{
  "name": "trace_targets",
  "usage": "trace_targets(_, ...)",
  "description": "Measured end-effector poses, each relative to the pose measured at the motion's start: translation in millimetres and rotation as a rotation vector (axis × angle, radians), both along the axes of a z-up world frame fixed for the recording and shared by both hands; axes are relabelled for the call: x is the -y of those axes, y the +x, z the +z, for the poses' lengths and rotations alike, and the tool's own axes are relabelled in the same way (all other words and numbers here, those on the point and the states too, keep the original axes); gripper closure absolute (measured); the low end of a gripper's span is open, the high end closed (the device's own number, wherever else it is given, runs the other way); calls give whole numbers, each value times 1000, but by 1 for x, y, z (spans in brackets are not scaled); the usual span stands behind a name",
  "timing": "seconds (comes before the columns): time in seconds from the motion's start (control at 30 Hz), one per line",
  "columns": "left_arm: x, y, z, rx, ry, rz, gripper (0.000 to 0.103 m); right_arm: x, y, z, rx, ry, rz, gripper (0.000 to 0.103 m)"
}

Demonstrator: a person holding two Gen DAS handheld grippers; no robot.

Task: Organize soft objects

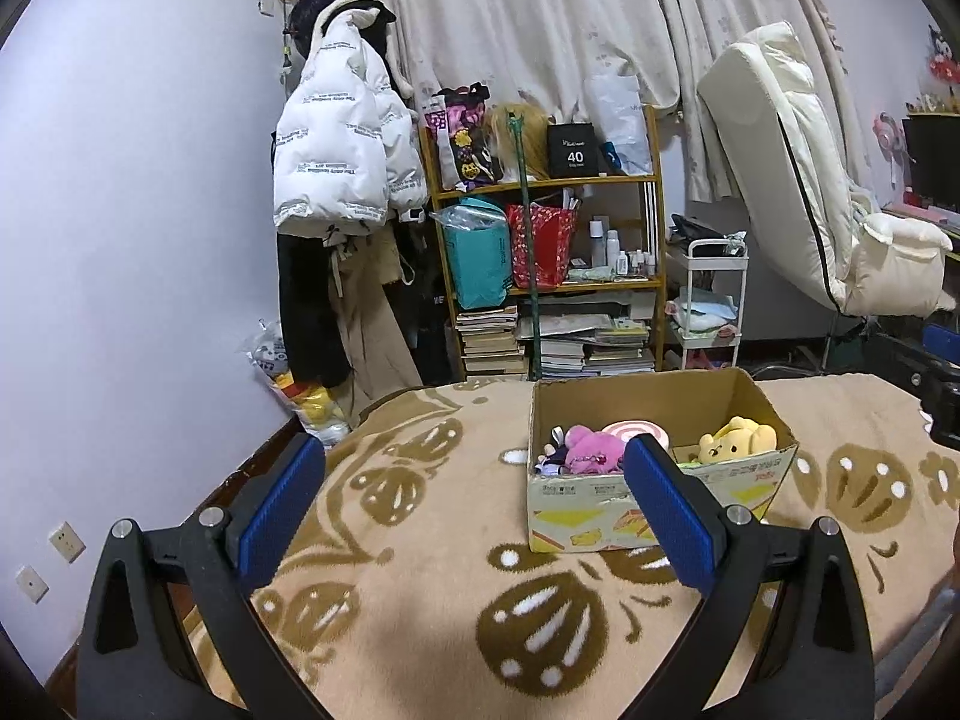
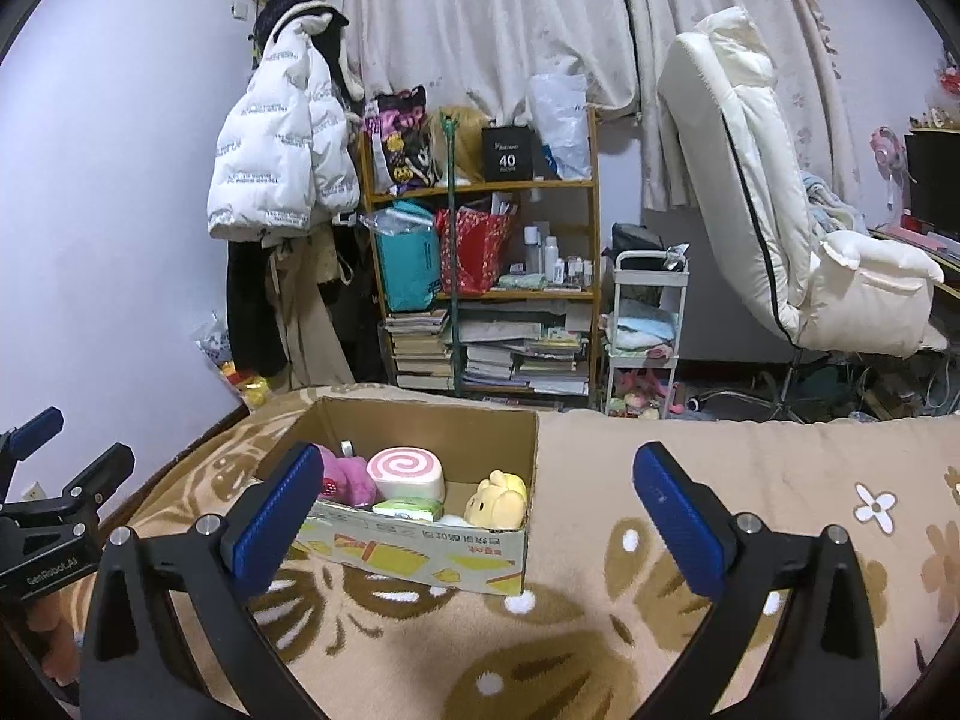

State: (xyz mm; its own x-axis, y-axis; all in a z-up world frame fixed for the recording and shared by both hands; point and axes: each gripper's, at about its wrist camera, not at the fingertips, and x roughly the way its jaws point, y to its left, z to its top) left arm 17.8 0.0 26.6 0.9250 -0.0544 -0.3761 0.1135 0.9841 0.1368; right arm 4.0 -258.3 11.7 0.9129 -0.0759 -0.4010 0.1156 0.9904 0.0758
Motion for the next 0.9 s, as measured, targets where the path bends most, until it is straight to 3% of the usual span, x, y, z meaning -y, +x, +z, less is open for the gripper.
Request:
trace_targets(0.5, -7, -23, 2, 2, -1, -5, 4, -8, -50, 2, 63, -30, -16, 0)
trace_targets(0.9, -2, -11, -12, -31, 15, -6, 4, -2, -47, -5, 40, -28, -32, 0)
